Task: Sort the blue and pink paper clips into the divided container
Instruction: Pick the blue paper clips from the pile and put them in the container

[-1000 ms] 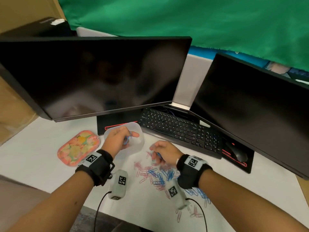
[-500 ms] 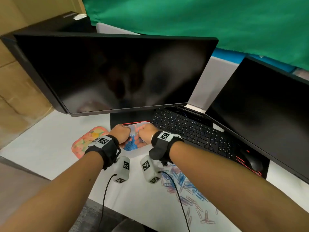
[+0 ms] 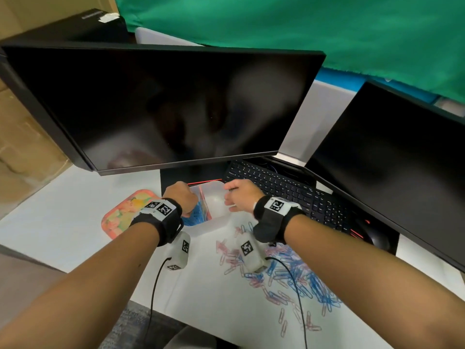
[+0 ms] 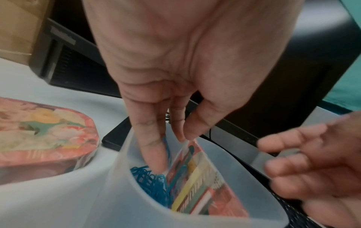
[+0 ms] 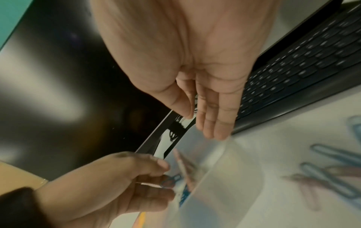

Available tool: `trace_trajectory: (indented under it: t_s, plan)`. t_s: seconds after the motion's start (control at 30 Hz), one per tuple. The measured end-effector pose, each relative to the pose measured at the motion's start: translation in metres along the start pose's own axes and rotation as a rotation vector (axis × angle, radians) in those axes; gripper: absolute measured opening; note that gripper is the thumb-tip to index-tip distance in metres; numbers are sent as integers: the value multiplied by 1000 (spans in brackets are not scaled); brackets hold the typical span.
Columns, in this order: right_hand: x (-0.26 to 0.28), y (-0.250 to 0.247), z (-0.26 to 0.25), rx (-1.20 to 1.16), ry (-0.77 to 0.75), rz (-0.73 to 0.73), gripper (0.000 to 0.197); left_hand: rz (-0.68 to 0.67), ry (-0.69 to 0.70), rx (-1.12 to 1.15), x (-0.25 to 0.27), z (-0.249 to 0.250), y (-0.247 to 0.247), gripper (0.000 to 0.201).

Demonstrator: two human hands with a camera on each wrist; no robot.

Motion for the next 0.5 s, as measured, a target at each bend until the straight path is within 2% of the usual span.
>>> trace_trajectory:
  t_s: [0.13, 0.23, 0.33, 0.4, 0.5]
  plan:
    - [23, -36, 46, 88, 46, 47, 27, 116, 147, -64, 10, 10, 8, 18]
    - [48, -55, 89, 194, 94, 76, 22, 147, 375, 87, 21, 18, 19, 12]
    - [68, -64, 129, 239, 140, 119, 22, 0, 608, 54, 37, 30, 45, 16]
    - [80, -67, 155, 271, 166, 149, 20, -119, 661, -25, 48, 34, 66, 17]
    - [94, -69, 188, 298, 207, 193, 18, -228, 664, -142, 56, 30, 98, 19]
Point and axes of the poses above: each hand's wrist, its own x-axis away from the middle knuckle, its own y-axis out of the palm, z = x × y, the point moved 2 cm from there along -x, towards the middle knuckle, and after that the axes turned 8 degrees about x, right-handed, at the moved point
